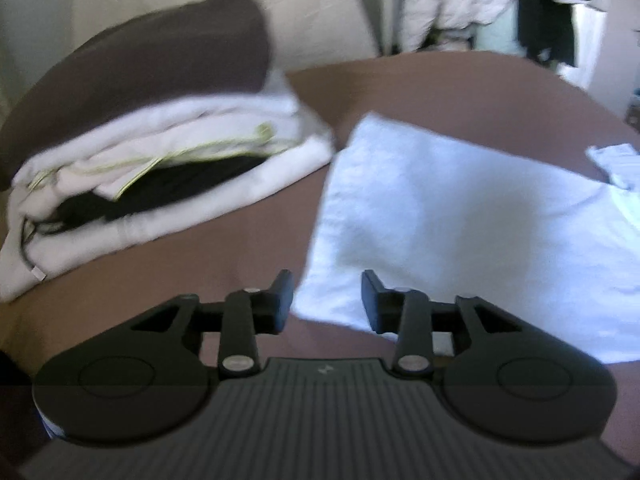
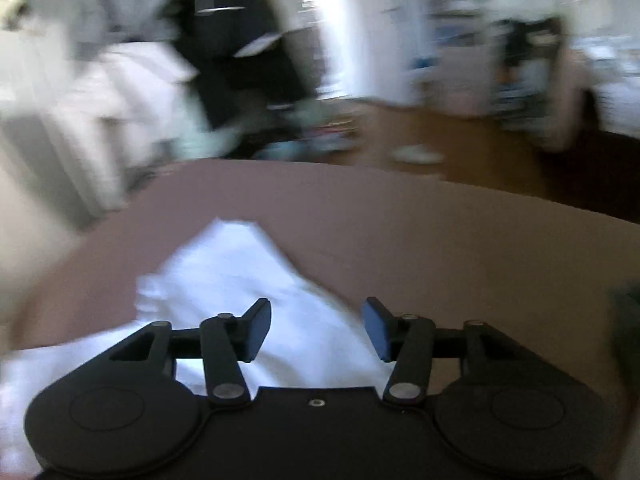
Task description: Fold clothes
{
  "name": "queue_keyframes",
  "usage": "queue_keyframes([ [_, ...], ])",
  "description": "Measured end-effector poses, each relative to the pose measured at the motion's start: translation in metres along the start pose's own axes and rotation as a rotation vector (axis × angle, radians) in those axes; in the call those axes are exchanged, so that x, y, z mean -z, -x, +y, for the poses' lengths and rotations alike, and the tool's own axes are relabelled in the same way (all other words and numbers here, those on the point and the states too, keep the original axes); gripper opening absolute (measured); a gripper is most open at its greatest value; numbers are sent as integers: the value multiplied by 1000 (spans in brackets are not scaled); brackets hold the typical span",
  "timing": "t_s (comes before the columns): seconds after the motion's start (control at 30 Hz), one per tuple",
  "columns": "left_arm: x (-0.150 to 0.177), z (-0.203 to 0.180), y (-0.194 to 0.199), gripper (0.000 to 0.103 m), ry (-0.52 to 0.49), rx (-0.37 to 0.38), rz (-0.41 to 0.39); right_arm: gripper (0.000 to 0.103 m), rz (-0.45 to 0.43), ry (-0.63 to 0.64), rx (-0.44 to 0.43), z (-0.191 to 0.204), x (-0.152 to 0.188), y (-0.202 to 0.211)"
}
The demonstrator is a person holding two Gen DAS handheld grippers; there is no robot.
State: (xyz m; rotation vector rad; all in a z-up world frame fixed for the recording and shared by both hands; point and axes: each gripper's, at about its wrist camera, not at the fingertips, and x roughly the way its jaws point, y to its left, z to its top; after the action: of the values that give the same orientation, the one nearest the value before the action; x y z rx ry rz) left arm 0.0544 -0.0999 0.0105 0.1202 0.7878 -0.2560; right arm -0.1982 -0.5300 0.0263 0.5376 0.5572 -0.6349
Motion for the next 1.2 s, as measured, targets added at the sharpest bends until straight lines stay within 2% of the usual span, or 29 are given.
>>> queue_keyframes([
  [0.07,-1,-10,2,41,23,99,-1,62,84,70,-171,-13,-21,-22],
  [0.1,-2,-16,2,42,35,155,6,62,121,110,-235,-19,-29,-34],
  [0.13,-2,-23,1,42,47,210,12,62,153,141,-262,-25,-31,-48],
  [0.27,6,-64,-15,42,54,312,79,62,233,150,-188,-55,-17,-108],
  [0.37,14,-104,-29,42,33,388,131,62,287,56,-200,-84,-4,-141],
  [0.5,10,-156,-48,42,2,437,179,62,303,-60,-159,-110,1,-158],
  [0.57,4,-178,-58,42,9,452,190,62,306,-164,-159,-120,0,-159],
  [0.63,1,-197,-68,42,8,455,183,62,305,-164,-186,-116,4,-176],
  [0.73,3,-223,-83,42,-1,462,177,61,354,-91,-186,-109,15,-192],
  [0.77,8,-228,-87,42,-4,465,179,53,380,-48,-227,-103,21,-198],
  [0.8,14,-233,-90,41,-19,462,187,25,397,2,-258,-96,27,-202],
  [0.83,18,-237,-88,39,-49,450,176,15,372,95,-237,-84,29,-200],
  [0.87,22,-240,-84,38,-81,438,164,11,341,179,-213,-72,30,-196],
  [0.93,28,-245,-76,38,-142,418,144,9,234,253,-150,-59,21,-173],
  [1.07,39,-241,-71,38,-186,396,133,8,157,173,-66,-69,13,-156],
  [1.13,42,-247,-72,38,-214,360,127,8,228,215,-15,-65,24,-184],
  [1.2,42,-259,-66,41,-287,319,111,8,225,308,23,-53,32,-198],
])
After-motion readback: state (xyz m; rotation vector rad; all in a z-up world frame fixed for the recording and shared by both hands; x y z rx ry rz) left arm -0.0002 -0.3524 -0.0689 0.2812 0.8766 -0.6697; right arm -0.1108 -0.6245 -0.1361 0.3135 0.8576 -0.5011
